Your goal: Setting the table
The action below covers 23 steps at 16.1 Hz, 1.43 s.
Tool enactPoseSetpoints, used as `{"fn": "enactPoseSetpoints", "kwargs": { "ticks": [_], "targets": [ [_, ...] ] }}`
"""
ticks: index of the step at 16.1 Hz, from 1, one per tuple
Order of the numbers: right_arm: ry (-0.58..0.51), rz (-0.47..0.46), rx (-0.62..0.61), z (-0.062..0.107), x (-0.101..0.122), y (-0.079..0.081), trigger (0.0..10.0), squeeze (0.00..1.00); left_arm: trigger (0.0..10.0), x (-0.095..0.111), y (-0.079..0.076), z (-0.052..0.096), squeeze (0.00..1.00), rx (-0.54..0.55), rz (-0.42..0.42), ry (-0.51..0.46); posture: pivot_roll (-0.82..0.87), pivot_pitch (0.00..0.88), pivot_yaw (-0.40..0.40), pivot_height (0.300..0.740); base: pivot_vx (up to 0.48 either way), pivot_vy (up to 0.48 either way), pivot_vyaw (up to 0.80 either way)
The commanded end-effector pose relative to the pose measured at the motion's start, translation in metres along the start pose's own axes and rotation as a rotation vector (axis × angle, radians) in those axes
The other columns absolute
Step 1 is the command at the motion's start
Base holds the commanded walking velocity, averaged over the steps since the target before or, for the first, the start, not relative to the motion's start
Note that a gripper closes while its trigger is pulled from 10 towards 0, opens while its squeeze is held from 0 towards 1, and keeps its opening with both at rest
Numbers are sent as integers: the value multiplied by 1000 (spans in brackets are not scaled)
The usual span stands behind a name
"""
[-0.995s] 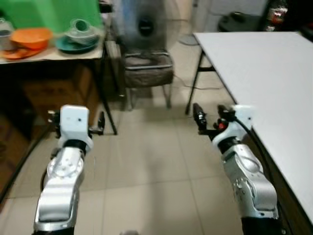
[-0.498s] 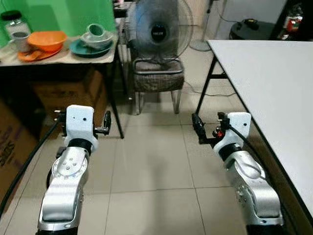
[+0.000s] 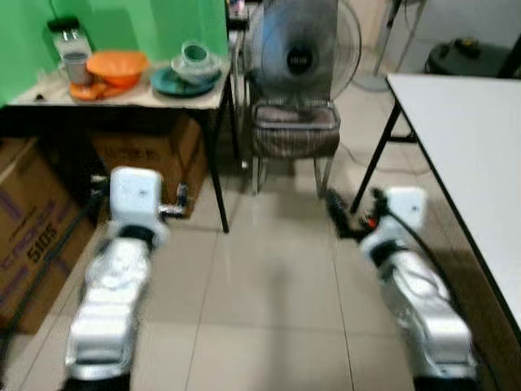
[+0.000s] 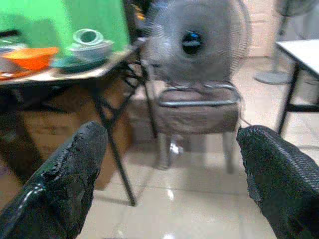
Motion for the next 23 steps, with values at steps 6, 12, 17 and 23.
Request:
{"fn": "enactPoseSetpoints", "kwargs": {
  "ticks": [6, 12, 17, 23],
  "targets": [
    [-48, 32, 31, -6, 10, 10, 10000, 0, 10000, 2, 5, 0, 0, 13, -17, -4, 105, 0, 33, 740, 340, 0, 0],
    [-54, -2, 39, -10, 13, 8, 10000, 0, 10000, 6, 1, 0, 0, 5, -21, -22, 126, 0, -3, 740, 343, 0, 0],
    [-61, -28, 81, -10, 13, 21, 10000, 0, 10000, 4, 6, 2, 0, -7, -51, -7, 114, 0, 32, 740, 341, 0, 800],
    [-72, -42, 46, -13, 15, 19, 10000, 0, 10000, 9, -1, -5, 0, -44, -58, -22, 112, 0, 44, 740, 341, 0, 133]
  ]
}}
Point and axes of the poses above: a point about 5 cm out from each wrist's last joint towards the gripper, its own z axis pointing back from the gripper into the wrist, its own x axis along the axis of the wrist's last joint, y = z × x, the point moved 2 cm from there along -z, pointing out of the wrist towards the gripper, and after that the axes turned 3 degrees about z, right-handed, at the moved point
